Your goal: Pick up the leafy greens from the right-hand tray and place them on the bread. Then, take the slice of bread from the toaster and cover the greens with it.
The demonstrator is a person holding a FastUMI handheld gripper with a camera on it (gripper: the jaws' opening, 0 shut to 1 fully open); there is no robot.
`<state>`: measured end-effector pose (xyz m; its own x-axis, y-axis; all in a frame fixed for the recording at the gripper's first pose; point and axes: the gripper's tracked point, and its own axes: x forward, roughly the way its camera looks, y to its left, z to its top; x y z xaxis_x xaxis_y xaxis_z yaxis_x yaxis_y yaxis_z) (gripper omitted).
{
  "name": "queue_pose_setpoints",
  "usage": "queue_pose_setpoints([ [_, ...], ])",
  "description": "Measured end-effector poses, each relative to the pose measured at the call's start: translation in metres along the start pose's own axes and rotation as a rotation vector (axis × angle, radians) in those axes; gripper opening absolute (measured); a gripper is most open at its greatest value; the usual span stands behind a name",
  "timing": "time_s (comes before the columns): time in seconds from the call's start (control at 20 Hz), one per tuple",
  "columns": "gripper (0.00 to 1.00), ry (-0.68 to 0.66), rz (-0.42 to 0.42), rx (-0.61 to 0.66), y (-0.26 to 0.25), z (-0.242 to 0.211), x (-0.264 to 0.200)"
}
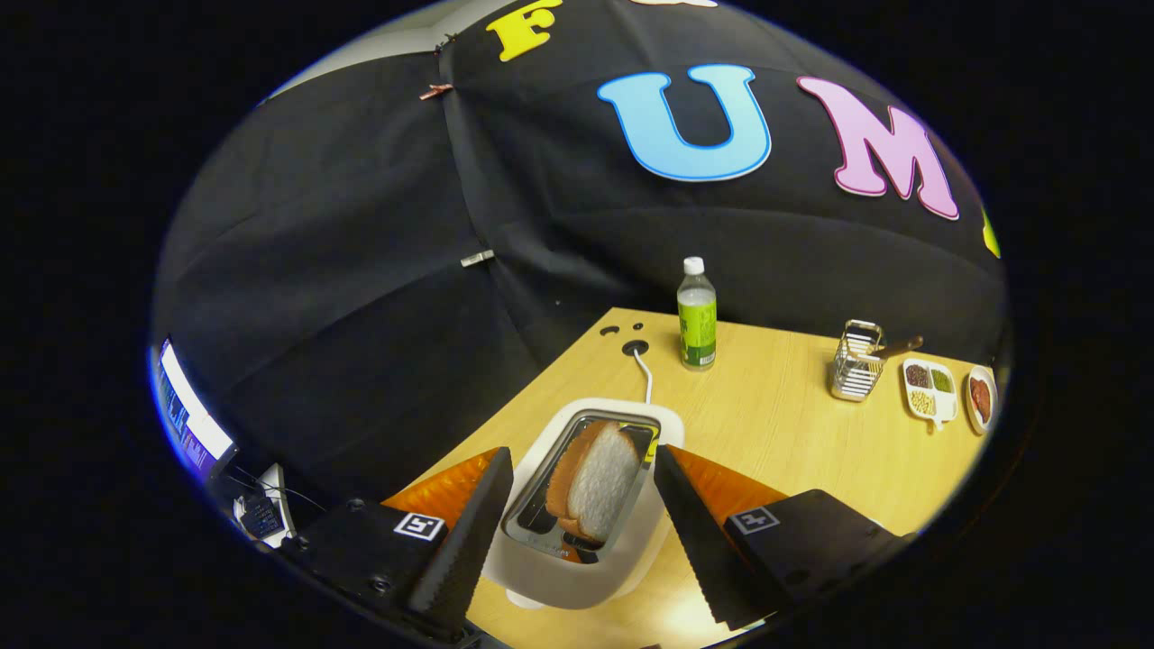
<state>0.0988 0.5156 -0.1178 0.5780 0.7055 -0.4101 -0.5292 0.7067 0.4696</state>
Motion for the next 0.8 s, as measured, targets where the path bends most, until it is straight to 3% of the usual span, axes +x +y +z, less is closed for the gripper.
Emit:
queue_pose_setpoints([
  [0.2,0.93,0.023,-0.066,-0.001,-0.010,-0.013,0.027],
  [0.25,0.87,0.015,-0.091,0.001,-0.016,-0.009,0.031],
  [0.4,0.41,0.055,-0.129,0.057,-0.025,-0.019,0.034],
  [0.5,0.20,0.065,-0.152,0.081,-0.027,-0.017,0.032],
  [0.6,0.16,0.060,-0.161,0.088,-0.026,-0.014,0.026],
  [0.8,0.16,0.038,-0.147,0.092,-0.020,-0.006,0.017],
])
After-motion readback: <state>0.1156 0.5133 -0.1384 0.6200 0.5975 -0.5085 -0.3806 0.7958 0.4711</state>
